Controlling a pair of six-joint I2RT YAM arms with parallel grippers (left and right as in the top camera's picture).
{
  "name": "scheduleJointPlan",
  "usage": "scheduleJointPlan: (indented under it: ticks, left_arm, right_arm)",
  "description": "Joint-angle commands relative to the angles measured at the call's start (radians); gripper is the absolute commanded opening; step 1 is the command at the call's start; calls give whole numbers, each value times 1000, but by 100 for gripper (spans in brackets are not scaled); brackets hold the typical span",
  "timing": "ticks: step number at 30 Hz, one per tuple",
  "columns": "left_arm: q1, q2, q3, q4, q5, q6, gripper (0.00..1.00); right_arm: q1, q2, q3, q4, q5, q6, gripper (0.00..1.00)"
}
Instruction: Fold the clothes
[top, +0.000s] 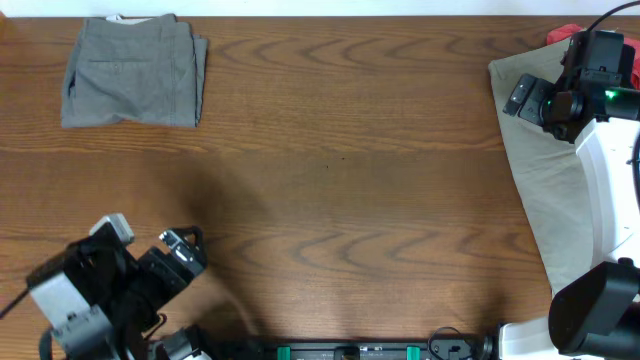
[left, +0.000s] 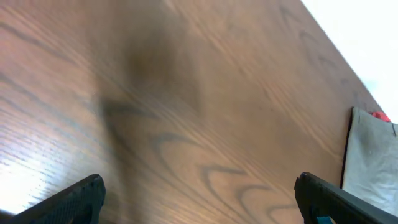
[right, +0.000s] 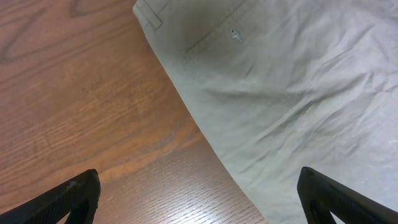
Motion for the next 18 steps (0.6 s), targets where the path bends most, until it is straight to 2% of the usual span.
scheduleJointPlan:
  ticks: [1,6,11,14,18]
  left_arm:
    - [-2,-42,-3,-7,-5,18,98]
    - [-18,-45,-3,-43,-88,17,98]
    - [-164,-46,-3,-2,-81,-6,98]
    - [-304,-62,-20,90,-85,-6,98]
    - [-449,-139,-113,292,-151,-5,98]
  right_arm:
    - [2,5,6,-2,7,-16,99]
    - [3,5,6,-2,7,-16,99]
    - [3,5,6,-2,7,-16,99]
    - [3,5,6,-2,7,-16,99]
    - [3,5,6,-2,7,-16,99]
